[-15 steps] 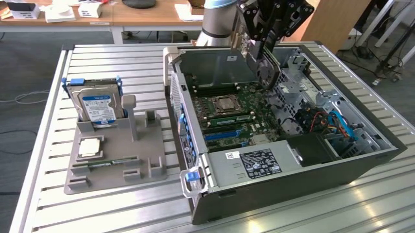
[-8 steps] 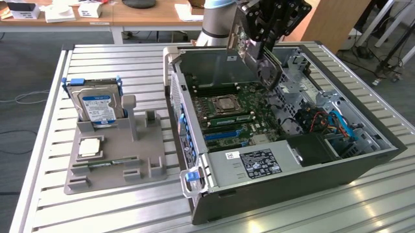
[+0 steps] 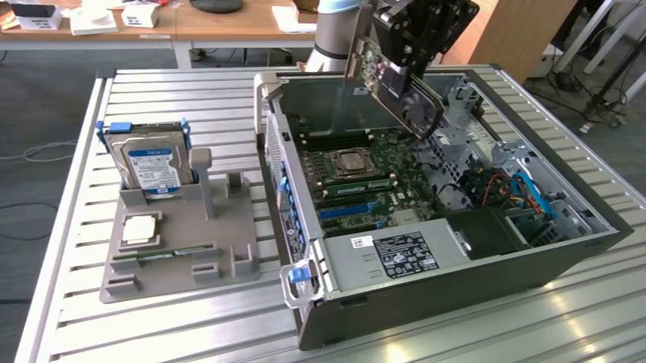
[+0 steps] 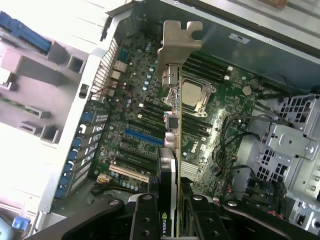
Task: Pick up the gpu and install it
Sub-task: 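Insert the gpu into the slot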
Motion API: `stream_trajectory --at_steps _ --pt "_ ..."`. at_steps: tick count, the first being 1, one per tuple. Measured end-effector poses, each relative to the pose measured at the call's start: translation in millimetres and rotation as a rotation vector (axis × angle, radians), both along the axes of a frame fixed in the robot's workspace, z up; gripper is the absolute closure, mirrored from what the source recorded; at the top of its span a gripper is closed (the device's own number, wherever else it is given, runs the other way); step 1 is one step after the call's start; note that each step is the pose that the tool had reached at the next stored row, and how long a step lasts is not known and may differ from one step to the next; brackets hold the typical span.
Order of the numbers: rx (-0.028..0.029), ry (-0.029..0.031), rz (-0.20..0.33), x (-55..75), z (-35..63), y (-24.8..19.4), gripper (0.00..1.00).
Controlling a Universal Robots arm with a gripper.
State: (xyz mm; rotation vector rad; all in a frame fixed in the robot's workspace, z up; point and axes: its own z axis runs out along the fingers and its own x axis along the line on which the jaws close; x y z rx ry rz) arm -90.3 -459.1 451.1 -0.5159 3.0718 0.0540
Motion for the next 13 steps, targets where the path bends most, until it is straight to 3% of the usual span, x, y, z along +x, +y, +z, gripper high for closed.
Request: stream_trajectory --at_steps 13 --pt "-0.0002 -0.0001 0.237 0.0 -1.0 0.0 0.73"
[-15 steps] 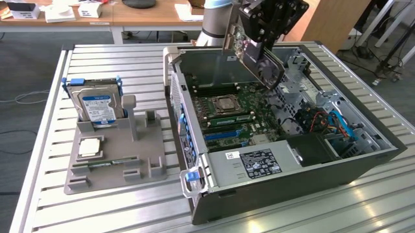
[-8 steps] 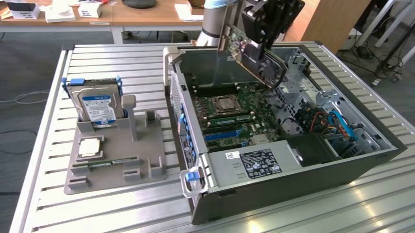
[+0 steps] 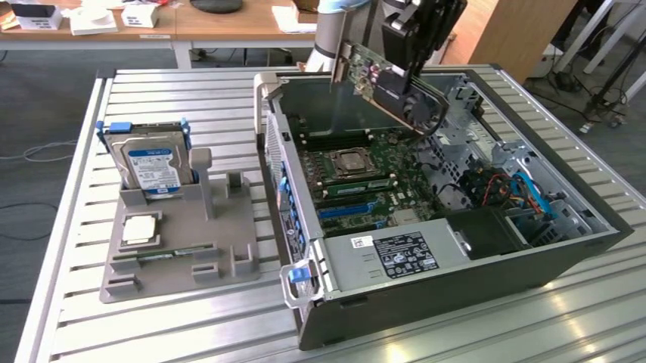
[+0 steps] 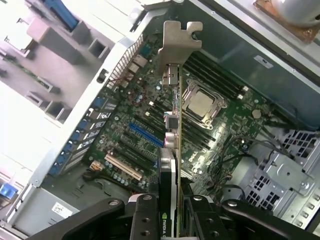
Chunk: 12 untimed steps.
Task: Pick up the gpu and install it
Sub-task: 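Insert the gpu into the slot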
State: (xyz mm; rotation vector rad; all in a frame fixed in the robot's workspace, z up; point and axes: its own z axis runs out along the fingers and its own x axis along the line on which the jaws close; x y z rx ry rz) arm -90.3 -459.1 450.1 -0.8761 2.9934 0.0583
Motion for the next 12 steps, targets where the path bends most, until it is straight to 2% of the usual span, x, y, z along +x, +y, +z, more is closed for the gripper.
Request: stream_trajectory --at_steps 12 --pt "0.0 0.0 0.218 0.0 -1.1 0.0 0.73"
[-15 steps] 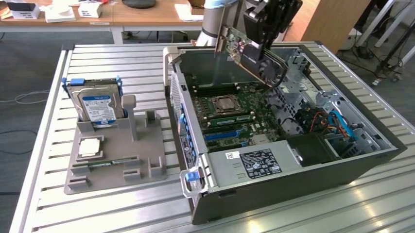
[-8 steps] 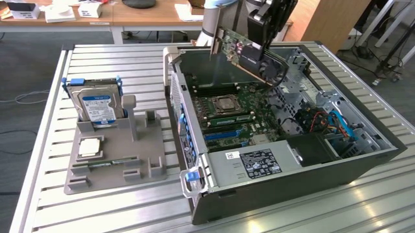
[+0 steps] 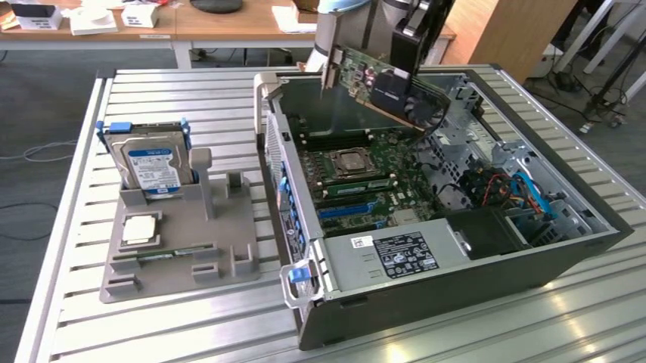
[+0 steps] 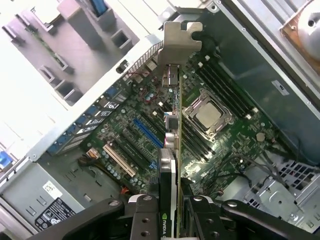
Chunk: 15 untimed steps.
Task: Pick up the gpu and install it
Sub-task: 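Insert the gpu into the slot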
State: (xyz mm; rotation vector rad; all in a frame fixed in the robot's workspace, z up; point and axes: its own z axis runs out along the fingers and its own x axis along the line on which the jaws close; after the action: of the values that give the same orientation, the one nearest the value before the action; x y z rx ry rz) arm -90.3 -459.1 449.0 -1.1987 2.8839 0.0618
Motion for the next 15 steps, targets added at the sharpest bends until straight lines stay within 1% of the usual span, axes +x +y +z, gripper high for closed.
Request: stream_trajectory --at_steps 15 --pt "0.0 0.0 0.273 0.0 -1.2 0.0 0.73"
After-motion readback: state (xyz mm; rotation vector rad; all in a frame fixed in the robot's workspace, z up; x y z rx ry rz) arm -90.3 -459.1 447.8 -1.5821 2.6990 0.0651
